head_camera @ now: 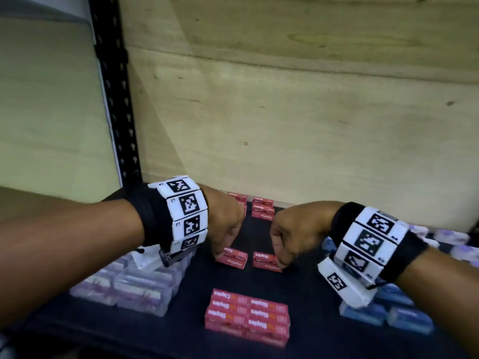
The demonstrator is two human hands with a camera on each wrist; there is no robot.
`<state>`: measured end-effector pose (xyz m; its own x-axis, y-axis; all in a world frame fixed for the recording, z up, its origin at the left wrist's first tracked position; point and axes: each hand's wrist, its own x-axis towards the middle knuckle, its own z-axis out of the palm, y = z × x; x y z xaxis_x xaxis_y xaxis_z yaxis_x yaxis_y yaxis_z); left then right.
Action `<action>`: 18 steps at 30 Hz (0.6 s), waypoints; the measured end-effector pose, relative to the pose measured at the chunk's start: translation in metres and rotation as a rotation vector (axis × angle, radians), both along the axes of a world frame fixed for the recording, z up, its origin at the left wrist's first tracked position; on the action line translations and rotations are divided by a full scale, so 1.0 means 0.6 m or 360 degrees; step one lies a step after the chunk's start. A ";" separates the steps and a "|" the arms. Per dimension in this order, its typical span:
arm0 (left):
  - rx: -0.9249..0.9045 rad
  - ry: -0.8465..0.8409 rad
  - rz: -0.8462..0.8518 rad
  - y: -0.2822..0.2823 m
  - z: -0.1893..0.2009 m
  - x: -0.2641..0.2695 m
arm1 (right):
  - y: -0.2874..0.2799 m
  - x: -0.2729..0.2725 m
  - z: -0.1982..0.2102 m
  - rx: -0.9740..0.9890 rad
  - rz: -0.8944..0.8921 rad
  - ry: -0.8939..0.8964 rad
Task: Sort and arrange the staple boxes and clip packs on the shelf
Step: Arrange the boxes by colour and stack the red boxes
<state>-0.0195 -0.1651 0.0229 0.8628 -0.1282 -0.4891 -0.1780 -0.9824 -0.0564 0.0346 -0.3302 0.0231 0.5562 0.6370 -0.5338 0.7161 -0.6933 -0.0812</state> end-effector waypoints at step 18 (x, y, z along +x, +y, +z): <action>-0.0057 0.0173 -0.0073 -0.014 0.005 -0.115 | -0.072 -0.099 0.007 -0.0007 0.0058 0.0068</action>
